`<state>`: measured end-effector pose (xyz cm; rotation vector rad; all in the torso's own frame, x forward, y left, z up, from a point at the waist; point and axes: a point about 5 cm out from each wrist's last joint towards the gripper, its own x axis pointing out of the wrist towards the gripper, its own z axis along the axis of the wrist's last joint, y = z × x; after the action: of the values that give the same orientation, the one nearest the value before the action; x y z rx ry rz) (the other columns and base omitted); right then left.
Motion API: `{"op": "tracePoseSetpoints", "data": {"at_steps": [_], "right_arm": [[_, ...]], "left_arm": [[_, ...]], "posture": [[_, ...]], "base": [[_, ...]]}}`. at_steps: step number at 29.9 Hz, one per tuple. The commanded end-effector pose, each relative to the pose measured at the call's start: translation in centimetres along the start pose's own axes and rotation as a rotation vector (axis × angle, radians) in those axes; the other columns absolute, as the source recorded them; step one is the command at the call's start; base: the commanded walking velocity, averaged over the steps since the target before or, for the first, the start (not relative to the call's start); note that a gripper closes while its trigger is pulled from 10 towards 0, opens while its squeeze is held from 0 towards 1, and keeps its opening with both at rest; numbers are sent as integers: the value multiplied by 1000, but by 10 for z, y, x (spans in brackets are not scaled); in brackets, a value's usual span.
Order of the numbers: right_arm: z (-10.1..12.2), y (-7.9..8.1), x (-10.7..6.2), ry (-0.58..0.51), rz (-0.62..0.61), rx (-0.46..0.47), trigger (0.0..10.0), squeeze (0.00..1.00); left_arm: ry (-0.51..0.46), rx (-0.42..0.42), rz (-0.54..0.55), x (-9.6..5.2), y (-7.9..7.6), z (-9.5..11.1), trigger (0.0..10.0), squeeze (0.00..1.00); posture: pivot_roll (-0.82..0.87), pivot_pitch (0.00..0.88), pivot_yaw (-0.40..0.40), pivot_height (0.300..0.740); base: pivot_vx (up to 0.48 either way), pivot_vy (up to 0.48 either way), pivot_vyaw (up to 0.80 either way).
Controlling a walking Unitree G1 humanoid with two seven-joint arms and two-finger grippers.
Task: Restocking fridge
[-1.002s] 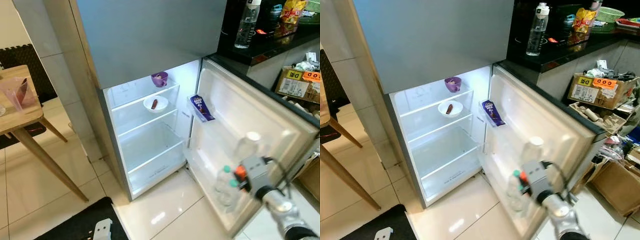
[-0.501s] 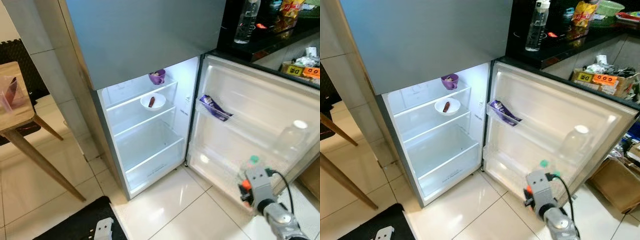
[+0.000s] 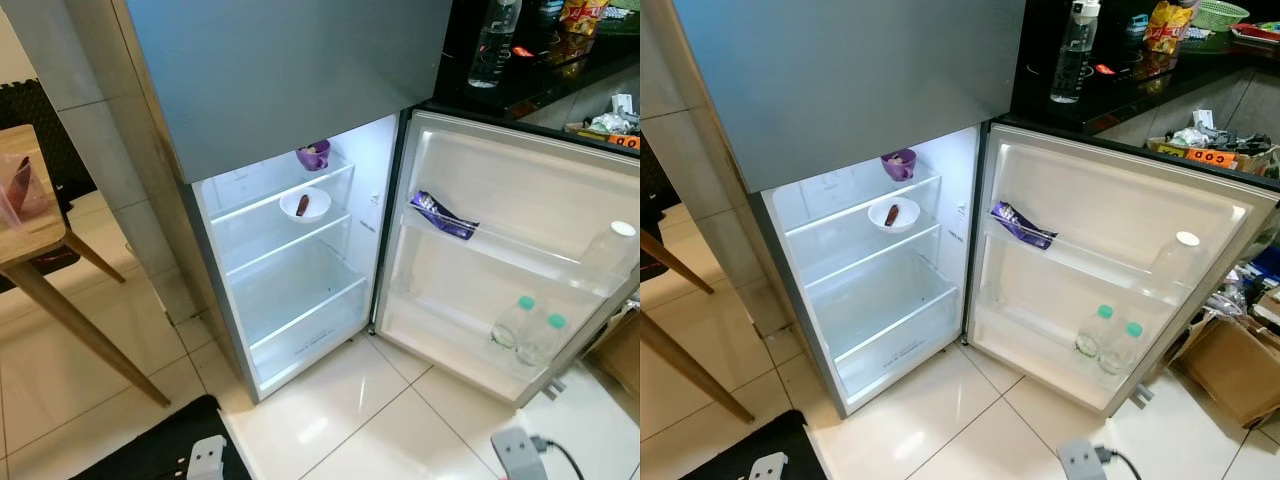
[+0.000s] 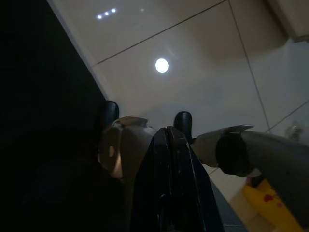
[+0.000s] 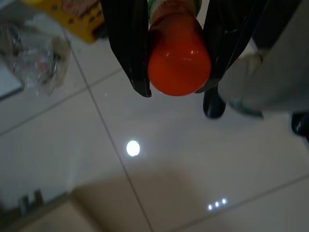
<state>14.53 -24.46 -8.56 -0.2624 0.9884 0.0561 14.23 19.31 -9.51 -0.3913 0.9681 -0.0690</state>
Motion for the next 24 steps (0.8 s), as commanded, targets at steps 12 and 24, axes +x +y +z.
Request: {"op": "tracePoseSetpoints", "data": {"at_steps": [12,24], "right_arm": [[-37,8,-9,153,-12,50,10000,0],[-29,6,-6,140,-38,34,10000,0]], "left_arm": [[32,69,46,0,-2,-8,10000,0],[30,91,72,1,-1,-6,10000,0]], "posture": [[-68,0,-25,740],[-65,0,-24,740]], "base": [[0,0,-333],[0,0,-800]]}}
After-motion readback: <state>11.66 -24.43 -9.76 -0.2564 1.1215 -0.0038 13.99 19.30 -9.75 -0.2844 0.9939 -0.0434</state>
